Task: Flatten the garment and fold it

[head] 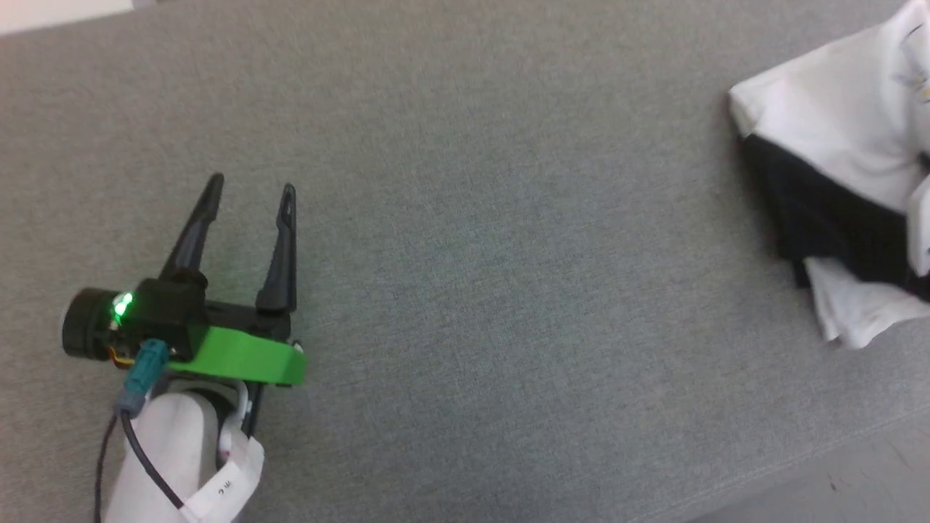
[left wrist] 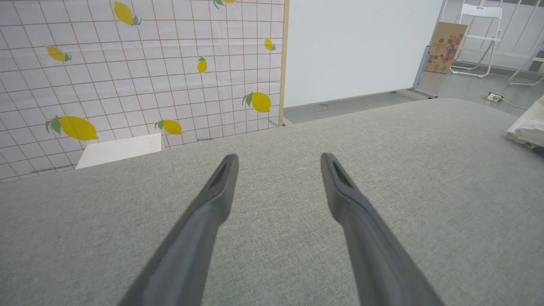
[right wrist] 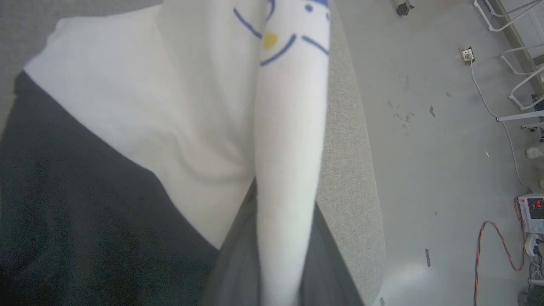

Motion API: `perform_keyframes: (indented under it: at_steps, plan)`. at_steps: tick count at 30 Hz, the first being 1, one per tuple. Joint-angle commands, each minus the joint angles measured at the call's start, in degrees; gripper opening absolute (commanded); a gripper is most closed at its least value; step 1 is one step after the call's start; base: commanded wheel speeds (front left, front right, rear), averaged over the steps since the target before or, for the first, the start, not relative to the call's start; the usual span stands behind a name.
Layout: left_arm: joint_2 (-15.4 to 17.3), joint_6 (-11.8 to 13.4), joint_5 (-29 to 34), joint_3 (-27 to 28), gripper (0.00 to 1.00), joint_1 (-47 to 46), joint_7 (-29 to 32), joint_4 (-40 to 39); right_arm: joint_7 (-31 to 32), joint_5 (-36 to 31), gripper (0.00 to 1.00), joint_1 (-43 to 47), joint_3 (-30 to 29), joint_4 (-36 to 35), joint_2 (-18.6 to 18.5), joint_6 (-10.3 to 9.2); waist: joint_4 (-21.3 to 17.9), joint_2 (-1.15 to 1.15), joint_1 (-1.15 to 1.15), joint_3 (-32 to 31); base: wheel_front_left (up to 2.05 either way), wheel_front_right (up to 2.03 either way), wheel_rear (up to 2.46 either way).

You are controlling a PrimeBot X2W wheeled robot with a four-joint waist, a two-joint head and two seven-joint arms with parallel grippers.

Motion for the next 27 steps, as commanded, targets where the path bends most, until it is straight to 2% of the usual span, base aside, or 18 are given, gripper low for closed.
perform_keyframes:
  at_steps: [1, 8, 14, 15, 16, 17, 23, 27]
  plan:
    - [0.89, -0.24, 0.65, -0.05, 1.0, -1.35, 0.52, -0.73, -1.53, -1.61, 0.0, -1.89, -1.44, 1.43, 0.11, -0.11, -0.77, 0.0, -0.01, 3.97, 0.0, 0.0, 0.0]
    - [2.62, -0.29, 0.93, -0.28, 1.0, -2.53, 2.73, -3.67, -8.35, -12.42, 0.0, -6.38, -11.31, 7.35, 1.37, -0.11, 0.05, 0.0, -0.01, 6.92, 0.0, 0.0, 0.0]
    - [3.22, -0.12, 0.71, -0.25, 1.0, -2.43, 3.42, -4.65, -11.58, -17.37, 0.0, -8.9, -16.49, 11.05, 2.65, -0.11, 0.41, 0.0, -0.01, 7.17, 0.0, 0.0, 0.0]
    - [3.25, -0.07, 0.66, -0.26, 1.0, -2.38, 3.47, -4.68, -11.78, -18.01, 0.25, -9.23, -17.12, 11.51, 2.9, -0.11, 0.42, 0.0, -0.01, 7.06, 0.0, 0.0, 0.0]
    - [3.26, -0.01, 0.61, -0.28, 1.0, -2.31, 3.47, -4.65, -12.02, -18.66, 0.68, -9.47, -17.48, 11.98, 3.13, -0.11, 0.44, 0.0, -0.01, 6.86, 0.0, 0.0, 0.0]
    - [3.2, 0.1, 0.54, -0.32, 1.0, -2.19, 3.39, -4.5, -12.47, -19.42, 1.0, -9.74, -17.93, 12.48, 3.33, -0.11, 0.47, 0.0, -0.01, 6.45, 0.0, 0.0, 0.0]
    - [1.89, 0.73, -0.47, -0.82, 1.0, -1.52, 1.56, -2.4, -18.33, -21.5, 1.0, -9.83, -18.42, 14.47, 3.08, -0.11, 1.63, 0.0, -0.01, 2.55, 0.0, 0.0, 0.0]
    - [0.5, 1.17, -1.48, -1.19, 1.0, -0.63, -0.12, 0.25, -23.92, -17.76, 1.0, -9.91, -16.68, 15.8, 2.83, -0.11, 3.2, 0.0, -0.01, -1.62, 0.0, 0.0, 0.0]
